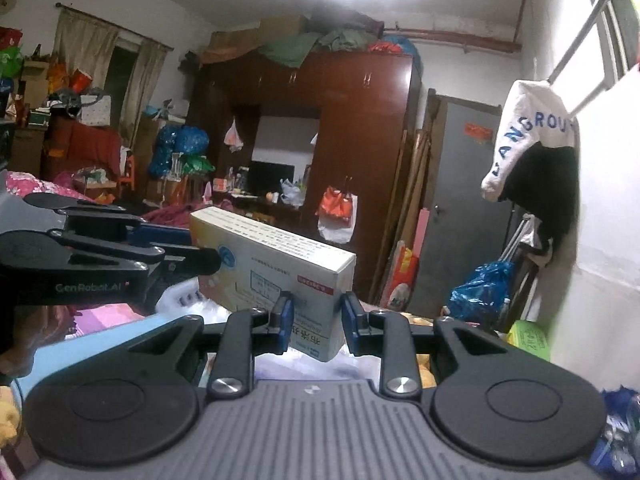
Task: Organize objects
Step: 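Lift the medicine box into the basket and open both grippers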
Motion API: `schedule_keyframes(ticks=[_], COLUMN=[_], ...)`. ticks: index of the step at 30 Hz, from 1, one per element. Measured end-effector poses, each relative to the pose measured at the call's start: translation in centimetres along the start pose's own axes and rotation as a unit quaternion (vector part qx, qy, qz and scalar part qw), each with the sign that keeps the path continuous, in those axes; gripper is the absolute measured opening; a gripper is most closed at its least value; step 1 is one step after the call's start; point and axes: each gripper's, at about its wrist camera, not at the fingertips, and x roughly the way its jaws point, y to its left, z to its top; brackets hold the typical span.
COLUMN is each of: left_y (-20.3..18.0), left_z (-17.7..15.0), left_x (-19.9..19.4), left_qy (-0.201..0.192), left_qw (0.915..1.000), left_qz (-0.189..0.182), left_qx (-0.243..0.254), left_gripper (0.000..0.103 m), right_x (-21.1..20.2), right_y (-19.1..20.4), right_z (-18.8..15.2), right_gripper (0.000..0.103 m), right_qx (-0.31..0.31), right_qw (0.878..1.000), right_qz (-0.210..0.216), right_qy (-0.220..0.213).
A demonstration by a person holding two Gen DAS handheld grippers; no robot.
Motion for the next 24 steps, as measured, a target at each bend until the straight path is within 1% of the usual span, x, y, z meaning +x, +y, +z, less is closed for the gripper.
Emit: schedule_keyframes(ticks=[3, 5, 9, 11, 13, 15, 17, 18, 19, 21, 22, 24], left_y=[1.3, 1.6, 1.2, 0.8, 0.8, 0.6, 0.9, 1.2, 1.7, 2.5, 2.9, 3.3], left_z=[0.3, 0.3, 0.3, 0.2, -0.2, -0.6, -0.8, -0.8, -0.9, -1.0, -1.1, -1.2], left_x=[2.4, 3.8, 6.4, 7.4, 8.5, 10.1, 11.1, 11.3, 11.2, 10.5, 9.9, 8.5], left_qy=[0.031, 0.054, 0.087, 0.111, 0.136, 0.160, 0.169, 0.165, 0.159, 0.158, 0.154, 0.130], left_qw=[0.9994, 0.9984, 0.9961, 0.9935, 0.9901, 0.9857, 0.9833, 0.9832, 0.9828, 0.9808, 0.9810, 0.9854], left_qz=[0.005, 0.005, 0.010, 0.018, 0.024, 0.033, 0.029, 0.024, 0.026, 0.045, 0.050, 0.041], left_qx=[-0.014, -0.019, -0.016, -0.016, -0.028, -0.040, -0.062, -0.075, -0.090, -0.105, -0.107, -0.101], left_gripper=[0.031, 0.031, 0.031, 0.031, 0.031, 0.032, 0.033, 0.036, 0.040, 0.065, 0.070, 0.084], right_x=[3.1, 4.5, 6.4, 6.6, 7.1, 7.8, 8.6, 9.0, 9.2, 9.3, 9.0, 8.0], right_y=[-0.6, -0.8, -1.8, -2.3, -2.7, -2.8, -2.6, -2.5, -2.5, -3.0, -3.2, -3.8], right_z=[0.8, 0.7, 0.1, -0.3, -0.7, -1.1, -1.2, -1.2, -1.3, -1.5, -1.5, -1.8], right_gripper=[0.030, 0.030, 0.030, 0.030, 0.030, 0.031, 0.033, 0.041, 0.047, 0.058, 0.064, 0.091], right_qx=[0.004, 0.006, 0.012, 0.014, 0.022, 0.026, 0.019, 0.016, 0.020, 0.033, 0.038, 0.049], right_qw=[1.000, 0.999, 0.997, 0.996, 0.994, 0.992, 0.990, 0.989, 0.988, 0.988, 0.989, 0.990], right_qz=[0.008, 0.013, 0.003, -0.004, -0.002, -0.010, -0.026, -0.034, -0.037, -0.048, -0.055, -0.069], right_qy=[0.024, 0.041, 0.076, 0.086, 0.105, 0.119, 0.137, 0.144, 0.149, 0.142, 0.135, 0.117])
